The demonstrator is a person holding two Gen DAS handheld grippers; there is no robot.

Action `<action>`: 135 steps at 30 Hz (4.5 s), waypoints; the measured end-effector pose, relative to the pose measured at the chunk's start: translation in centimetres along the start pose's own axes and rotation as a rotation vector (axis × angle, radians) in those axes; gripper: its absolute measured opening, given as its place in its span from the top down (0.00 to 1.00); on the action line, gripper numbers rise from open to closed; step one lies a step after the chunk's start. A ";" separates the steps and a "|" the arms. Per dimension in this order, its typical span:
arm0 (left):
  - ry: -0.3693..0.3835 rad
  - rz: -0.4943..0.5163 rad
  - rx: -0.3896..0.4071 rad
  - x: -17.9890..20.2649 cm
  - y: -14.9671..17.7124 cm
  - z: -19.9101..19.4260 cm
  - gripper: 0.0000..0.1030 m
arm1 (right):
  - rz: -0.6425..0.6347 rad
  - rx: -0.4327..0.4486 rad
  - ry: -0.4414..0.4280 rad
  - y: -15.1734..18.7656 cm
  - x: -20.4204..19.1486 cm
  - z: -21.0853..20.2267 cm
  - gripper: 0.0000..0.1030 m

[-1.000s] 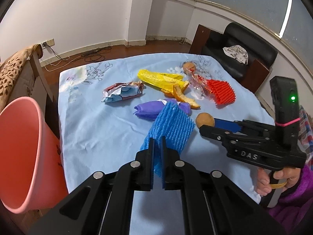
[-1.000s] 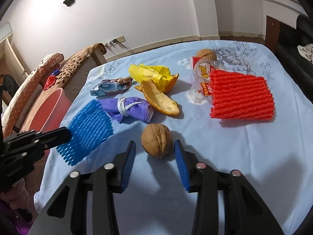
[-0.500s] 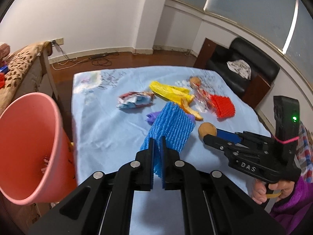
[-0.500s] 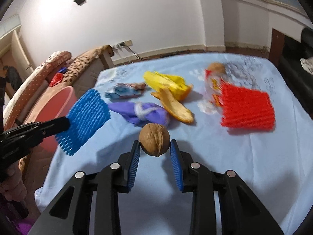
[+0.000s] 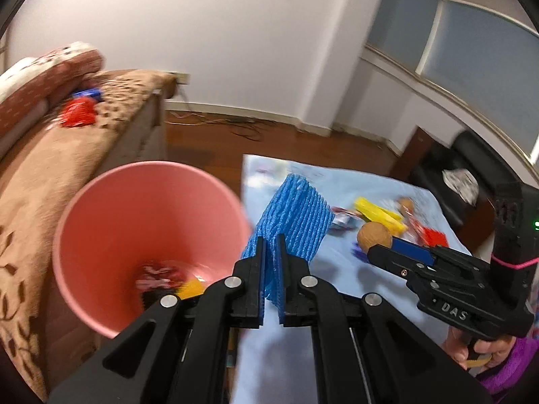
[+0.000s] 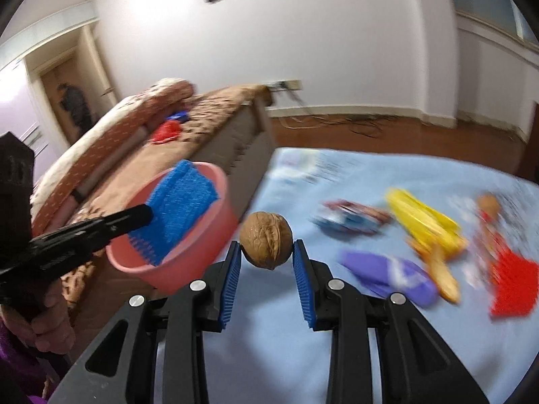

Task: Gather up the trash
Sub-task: 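Carry the blue foam net into the pink bucket and release it, then move the left tool back over the sheet toward the purple bag, then close the left tool on the purple bag and lift it, then carry the purple bag toward the bucket with the left tool while the right tool grasps the orange peel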

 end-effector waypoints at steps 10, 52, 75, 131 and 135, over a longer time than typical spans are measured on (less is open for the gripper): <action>-0.178 -0.104 0.021 -7.1 0.3 -1.7 0.95 | -0.111 -0.083 -0.127 -0.9 -7.9 6.0 0.70; -0.168 -0.108 -0.025 -6.1 1.3 -1.0 0.61 | -0.082 -0.090 -0.072 1.3 -4.8 4.6 0.59; 0.163 0.231 -0.140 8.4 1.7 4.4 0.61 | 0.161 -0.025 0.198 5.2 11.7 -4.5 0.55; 0.313 0.288 -0.304 12.8 4.0 9.9 0.83 | 0.105 -0.117 0.273 4.0 16.2 0.6 0.49; 0.296 0.216 -0.279 12.0 3.8 8.7 0.83 | 0.114 -0.129 0.308 4.2 16.7 1.0 0.70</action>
Point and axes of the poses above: each gripper's, at about its wrist camera, not at the fingertips, and z roughly the way its jaws point, x to its right, y to its underside, the point moved 3 cm from there along z, roughly the way its jaws point, and after that the axes turned 5 degrees about x, right-handed, at the moved point
